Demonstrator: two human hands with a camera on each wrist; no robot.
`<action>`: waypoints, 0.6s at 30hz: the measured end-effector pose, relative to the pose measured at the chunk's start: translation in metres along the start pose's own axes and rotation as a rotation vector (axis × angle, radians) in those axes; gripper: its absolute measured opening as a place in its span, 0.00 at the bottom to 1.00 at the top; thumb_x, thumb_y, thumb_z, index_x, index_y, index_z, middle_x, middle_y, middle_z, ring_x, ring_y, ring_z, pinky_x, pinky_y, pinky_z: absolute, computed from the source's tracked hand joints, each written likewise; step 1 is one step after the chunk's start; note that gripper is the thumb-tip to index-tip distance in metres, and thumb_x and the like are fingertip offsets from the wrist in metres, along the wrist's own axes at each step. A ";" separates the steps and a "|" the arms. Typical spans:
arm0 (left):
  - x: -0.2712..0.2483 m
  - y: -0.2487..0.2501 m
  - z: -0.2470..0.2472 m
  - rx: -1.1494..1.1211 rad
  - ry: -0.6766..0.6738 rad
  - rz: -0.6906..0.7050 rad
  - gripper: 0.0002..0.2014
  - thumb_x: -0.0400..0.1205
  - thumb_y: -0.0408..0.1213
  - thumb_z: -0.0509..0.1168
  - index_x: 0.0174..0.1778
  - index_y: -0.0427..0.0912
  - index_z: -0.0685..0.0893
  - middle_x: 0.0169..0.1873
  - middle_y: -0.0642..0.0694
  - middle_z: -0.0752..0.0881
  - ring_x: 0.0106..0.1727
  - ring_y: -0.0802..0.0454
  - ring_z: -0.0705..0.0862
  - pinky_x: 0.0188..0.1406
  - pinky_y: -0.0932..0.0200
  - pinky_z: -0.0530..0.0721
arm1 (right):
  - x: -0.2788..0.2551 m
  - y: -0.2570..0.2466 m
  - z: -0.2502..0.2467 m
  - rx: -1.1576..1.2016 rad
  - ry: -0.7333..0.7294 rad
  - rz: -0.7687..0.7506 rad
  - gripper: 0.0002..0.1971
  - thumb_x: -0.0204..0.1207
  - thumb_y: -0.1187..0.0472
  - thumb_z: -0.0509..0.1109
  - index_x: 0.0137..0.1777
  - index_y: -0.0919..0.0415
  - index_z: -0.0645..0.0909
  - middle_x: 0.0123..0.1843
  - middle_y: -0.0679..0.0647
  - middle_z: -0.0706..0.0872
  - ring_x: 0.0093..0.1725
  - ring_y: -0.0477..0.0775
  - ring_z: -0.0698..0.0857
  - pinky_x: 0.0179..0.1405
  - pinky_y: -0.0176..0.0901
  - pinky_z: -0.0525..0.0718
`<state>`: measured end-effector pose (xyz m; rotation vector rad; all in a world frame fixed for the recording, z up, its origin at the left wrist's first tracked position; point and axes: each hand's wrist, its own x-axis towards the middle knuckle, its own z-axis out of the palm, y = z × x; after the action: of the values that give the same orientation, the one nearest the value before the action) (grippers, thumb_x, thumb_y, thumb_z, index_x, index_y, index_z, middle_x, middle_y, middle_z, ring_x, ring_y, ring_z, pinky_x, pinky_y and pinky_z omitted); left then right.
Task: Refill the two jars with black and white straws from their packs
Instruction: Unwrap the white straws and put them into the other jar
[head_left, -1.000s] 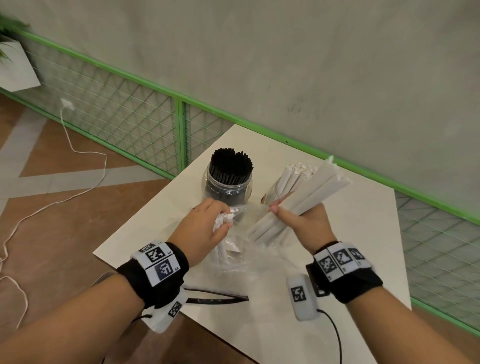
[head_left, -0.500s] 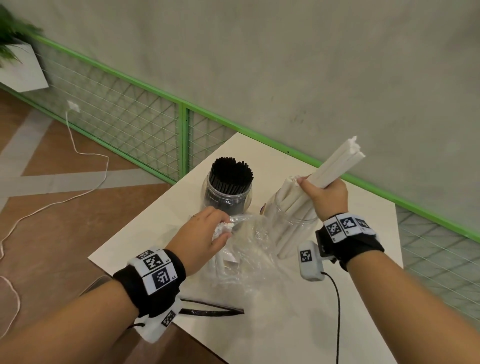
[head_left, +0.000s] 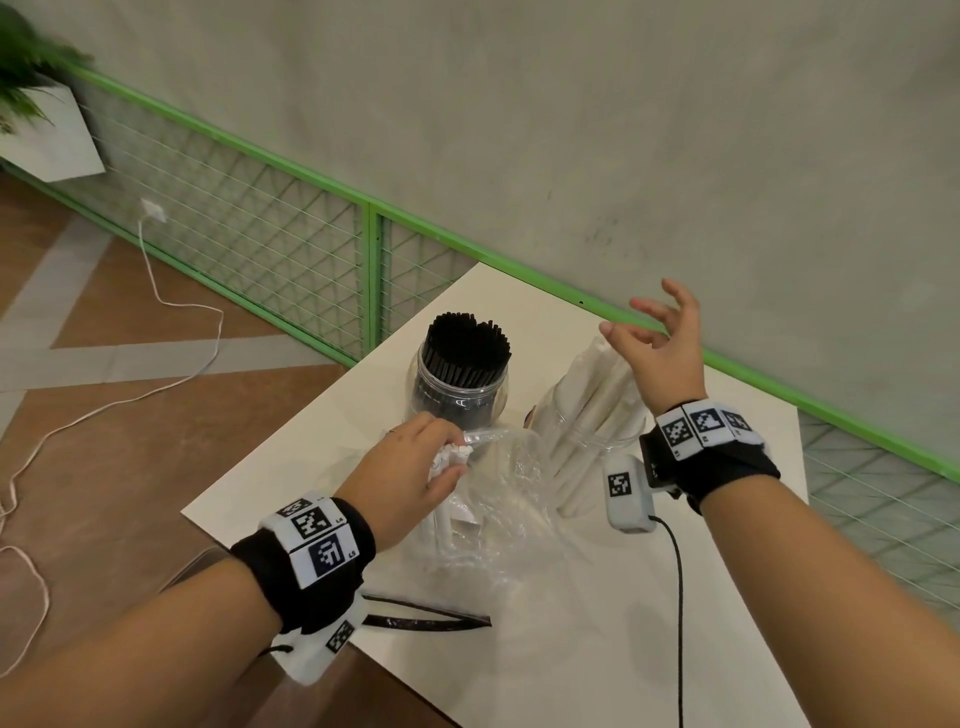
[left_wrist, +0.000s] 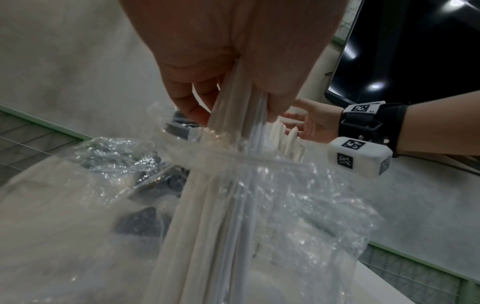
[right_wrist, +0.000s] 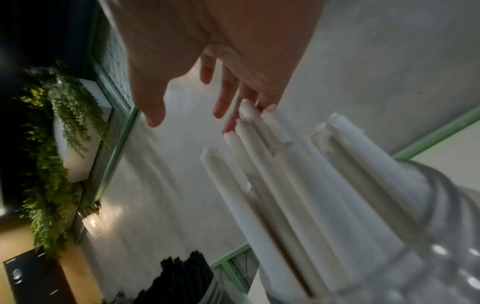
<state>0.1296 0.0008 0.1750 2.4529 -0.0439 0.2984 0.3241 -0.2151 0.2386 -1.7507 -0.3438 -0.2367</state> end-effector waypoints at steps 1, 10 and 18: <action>0.000 0.000 0.000 0.002 0.001 -0.002 0.11 0.81 0.44 0.64 0.58 0.47 0.78 0.53 0.53 0.77 0.52 0.56 0.76 0.52 0.62 0.72 | 0.004 -0.001 -0.001 -0.001 -0.009 -0.003 0.33 0.70 0.60 0.80 0.70 0.45 0.67 0.60 0.47 0.82 0.51 0.48 0.86 0.51 0.35 0.84; -0.002 -0.001 0.001 0.003 0.006 -0.009 0.11 0.81 0.44 0.65 0.58 0.48 0.77 0.53 0.56 0.76 0.52 0.55 0.77 0.51 0.64 0.72 | -0.034 0.038 0.012 -0.633 -0.314 -0.212 0.19 0.76 0.62 0.72 0.67 0.62 0.75 0.64 0.56 0.80 0.65 0.54 0.76 0.69 0.46 0.71; -0.005 -0.002 0.000 0.002 0.011 -0.008 0.11 0.81 0.44 0.64 0.58 0.48 0.77 0.51 0.58 0.73 0.50 0.57 0.75 0.49 0.65 0.69 | -0.035 0.047 0.009 -0.903 -0.225 -0.416 0.15 0.72 0.69 0.74 0.59 0.67 0.80 0.57 0.65 0.80 0.56 0.67 0.74 0.55 0.62 0.77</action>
<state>0.1251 0.0021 0.1728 2.4532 -0.0291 0.3092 0.3081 -0.2185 0.1813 -2.5900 -0.8629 -0.5554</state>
